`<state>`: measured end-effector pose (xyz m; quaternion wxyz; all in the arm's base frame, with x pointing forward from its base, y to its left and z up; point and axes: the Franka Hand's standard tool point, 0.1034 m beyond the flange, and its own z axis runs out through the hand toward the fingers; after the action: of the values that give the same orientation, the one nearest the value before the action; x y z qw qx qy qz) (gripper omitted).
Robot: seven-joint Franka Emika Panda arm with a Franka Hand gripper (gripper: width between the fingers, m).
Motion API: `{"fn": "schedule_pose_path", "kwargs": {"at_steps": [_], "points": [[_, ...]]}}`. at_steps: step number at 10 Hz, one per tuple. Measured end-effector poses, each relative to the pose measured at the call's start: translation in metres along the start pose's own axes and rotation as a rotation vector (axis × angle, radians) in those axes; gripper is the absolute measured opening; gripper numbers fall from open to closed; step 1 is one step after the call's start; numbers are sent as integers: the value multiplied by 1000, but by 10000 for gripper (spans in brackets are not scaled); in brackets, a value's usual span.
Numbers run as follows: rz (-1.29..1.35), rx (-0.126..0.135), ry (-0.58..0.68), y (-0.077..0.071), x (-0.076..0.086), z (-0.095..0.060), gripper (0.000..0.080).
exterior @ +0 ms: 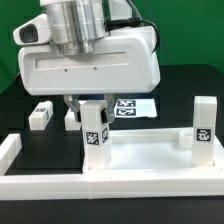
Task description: Assemble desk
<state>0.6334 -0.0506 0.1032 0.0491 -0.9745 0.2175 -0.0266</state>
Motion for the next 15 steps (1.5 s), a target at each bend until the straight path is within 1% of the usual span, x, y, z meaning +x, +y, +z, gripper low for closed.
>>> {"fn": "schedule_pose_path", "kwargs": {"at_steps": [1,2,3,4,5,7,8,9,10,11,12,13,14,15], "points": [[183,-5,1,-1,0,-1,294],[387,5,-20,0,-3,-1,294],[597,26,-53,-1,-5,-2,293],[808,40,-87,-6,-4,-5,293],[901,43,-91,-7,-4,-5,293],[1074,40,-92,-8,-3,-6,293],[1077,40,-91,-8,-3,-6,293],[1055,41,-91,-8,-3,-5,390],[987,40,-87,-8,-3,-5,390],[779,21,-71,-6,-4,-5,574],[632,15,-68,-6,-4,-5,574],[469,14,-64,-6,-5,-4,633],[335,18,-63,-6,-6,-4,646],[279,20,-63,-6,-6,-4,646]]}}
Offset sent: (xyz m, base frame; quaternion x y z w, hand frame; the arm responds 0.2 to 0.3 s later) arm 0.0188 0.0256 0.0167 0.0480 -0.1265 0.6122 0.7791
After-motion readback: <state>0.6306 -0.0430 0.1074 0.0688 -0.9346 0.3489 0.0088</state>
